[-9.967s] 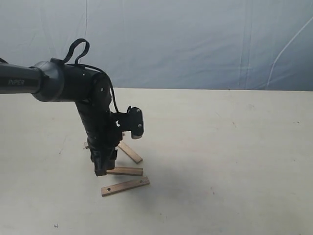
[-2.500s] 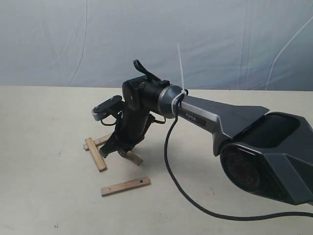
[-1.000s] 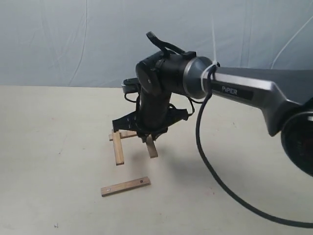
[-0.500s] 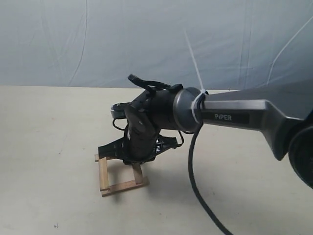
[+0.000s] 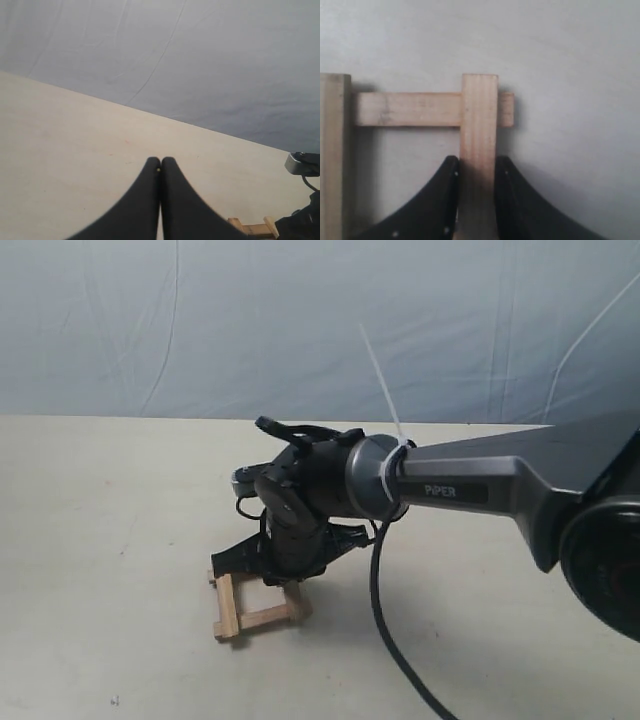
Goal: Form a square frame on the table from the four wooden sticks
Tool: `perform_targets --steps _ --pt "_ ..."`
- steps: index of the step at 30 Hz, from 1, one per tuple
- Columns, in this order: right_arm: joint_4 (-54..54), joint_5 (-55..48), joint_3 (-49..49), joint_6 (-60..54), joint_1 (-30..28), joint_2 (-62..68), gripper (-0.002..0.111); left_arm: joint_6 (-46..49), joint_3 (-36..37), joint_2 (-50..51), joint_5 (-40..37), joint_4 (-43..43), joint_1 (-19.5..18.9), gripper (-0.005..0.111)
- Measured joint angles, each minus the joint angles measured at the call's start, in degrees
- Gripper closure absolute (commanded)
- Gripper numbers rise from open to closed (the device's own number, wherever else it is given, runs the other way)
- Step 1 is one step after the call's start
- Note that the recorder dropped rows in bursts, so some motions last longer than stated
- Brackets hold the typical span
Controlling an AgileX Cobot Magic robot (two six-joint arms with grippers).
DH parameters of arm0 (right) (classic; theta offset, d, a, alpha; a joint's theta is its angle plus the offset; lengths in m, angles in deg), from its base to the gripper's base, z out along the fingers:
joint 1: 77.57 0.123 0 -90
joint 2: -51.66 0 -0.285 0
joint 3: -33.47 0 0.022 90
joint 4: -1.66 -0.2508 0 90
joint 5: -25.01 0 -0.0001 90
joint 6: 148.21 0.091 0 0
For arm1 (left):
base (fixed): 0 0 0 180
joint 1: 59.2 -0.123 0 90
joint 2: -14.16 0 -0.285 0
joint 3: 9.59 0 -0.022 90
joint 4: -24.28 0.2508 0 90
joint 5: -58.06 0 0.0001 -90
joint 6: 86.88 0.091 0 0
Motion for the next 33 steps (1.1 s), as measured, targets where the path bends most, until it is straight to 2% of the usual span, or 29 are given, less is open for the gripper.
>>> perform_targets --steps 7,15,22,26,33 --pt "0.14 -6.32 -4.71 1.91 -3.65 -1.67 0.108 0.0 0.0 0.0 0.0 0.0 0.0 0.107" --pt "-4.16 -5.49 -4.93 3.98 -7.92 -1.43 0.108 0.0 0.0 0.0 0.0 0.0 0.0 0.107" --pt "-5.3 -4.18 -4.93 3.98 -8.71 0.54 0.106 0.0 0.0 0.0 0.0 0.0 0.0 0.107" --pt "-5.18 -3.54 -4.93 3.98 -8.71 1.36 0.095 0.0 0.0 0.0 0.0 0.0 0.0 0.107" --pt "-4.95 -3.24 -4.93 3.33 -8.71 1.36 0.06 0.0 0.0 0.0 0.0 0.0 0.0 0.107"
